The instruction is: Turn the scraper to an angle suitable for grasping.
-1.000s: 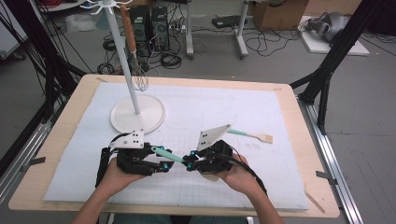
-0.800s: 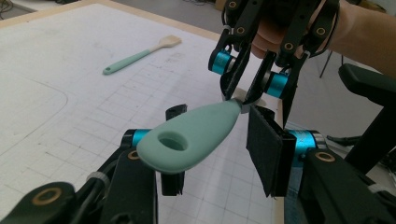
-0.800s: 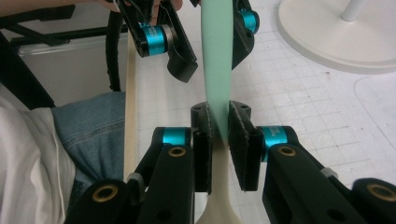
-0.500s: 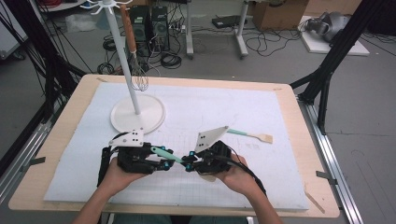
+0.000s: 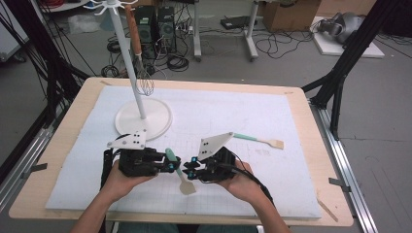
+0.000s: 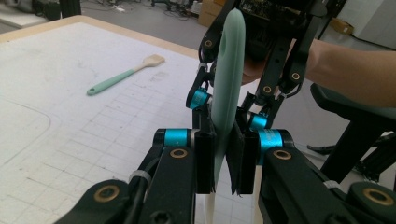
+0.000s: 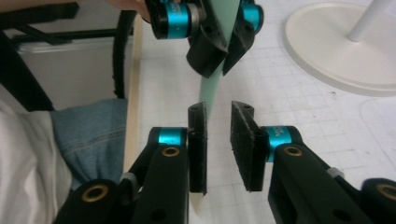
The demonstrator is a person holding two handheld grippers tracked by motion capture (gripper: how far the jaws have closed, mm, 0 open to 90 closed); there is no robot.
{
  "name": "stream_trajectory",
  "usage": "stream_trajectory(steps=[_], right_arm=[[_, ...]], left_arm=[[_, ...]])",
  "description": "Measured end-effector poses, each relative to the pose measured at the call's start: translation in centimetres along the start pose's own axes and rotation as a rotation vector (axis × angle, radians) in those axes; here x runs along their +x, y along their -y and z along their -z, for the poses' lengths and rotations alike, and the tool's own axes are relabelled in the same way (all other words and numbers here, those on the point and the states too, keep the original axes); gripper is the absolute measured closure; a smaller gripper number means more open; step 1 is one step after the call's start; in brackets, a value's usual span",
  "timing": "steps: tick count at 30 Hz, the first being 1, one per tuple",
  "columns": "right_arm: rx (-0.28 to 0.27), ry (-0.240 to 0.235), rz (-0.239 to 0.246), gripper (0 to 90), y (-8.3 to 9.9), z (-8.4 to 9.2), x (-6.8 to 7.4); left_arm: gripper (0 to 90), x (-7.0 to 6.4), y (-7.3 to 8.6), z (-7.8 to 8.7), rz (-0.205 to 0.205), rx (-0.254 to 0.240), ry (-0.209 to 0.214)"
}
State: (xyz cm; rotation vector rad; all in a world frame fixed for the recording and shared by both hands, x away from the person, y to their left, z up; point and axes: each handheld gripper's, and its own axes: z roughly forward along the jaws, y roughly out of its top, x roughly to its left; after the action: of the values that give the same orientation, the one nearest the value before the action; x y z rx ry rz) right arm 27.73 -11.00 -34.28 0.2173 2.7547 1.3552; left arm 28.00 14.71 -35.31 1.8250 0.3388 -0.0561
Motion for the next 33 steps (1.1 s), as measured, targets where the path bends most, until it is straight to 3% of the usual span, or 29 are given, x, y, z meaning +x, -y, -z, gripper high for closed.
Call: stream_trajectory(steps=[8, 13, 21, 25, 33], right_arm=[[0.019, -0.040, -0.007, 70.2, -0.2, -1.1, 0.1], [0.017, -0.050, -0.003, 80.6, -0.3, -1.5, 0.2], [-0.027, -0.062, -0.047, 84.6, -0.1, -1.2, 0.0], [-0.059, -0.055, -0.049, 84.7, -0.1, -1.1, 0.0], [-0.090, -0.070, -0.075, 84.6, -0.2, -1.1, -0.1]], left_arm=[[82.1, -0.3, -0.9, 0.3, -0.028, -0.005, 0.009], [82.1, -0.4, -1.2, 0.4, -0.037, -0.012, 0.014], [80.4, -0.5, -1.3, 0.5, -0.032, -0.038, 0.016], [74.7, -0.3, -1.3, 0.5, -0.023, -0.034, 0.012], [77.9, -0.3, -1.3, 0.3, -0.026, -0.039, 0.010]])
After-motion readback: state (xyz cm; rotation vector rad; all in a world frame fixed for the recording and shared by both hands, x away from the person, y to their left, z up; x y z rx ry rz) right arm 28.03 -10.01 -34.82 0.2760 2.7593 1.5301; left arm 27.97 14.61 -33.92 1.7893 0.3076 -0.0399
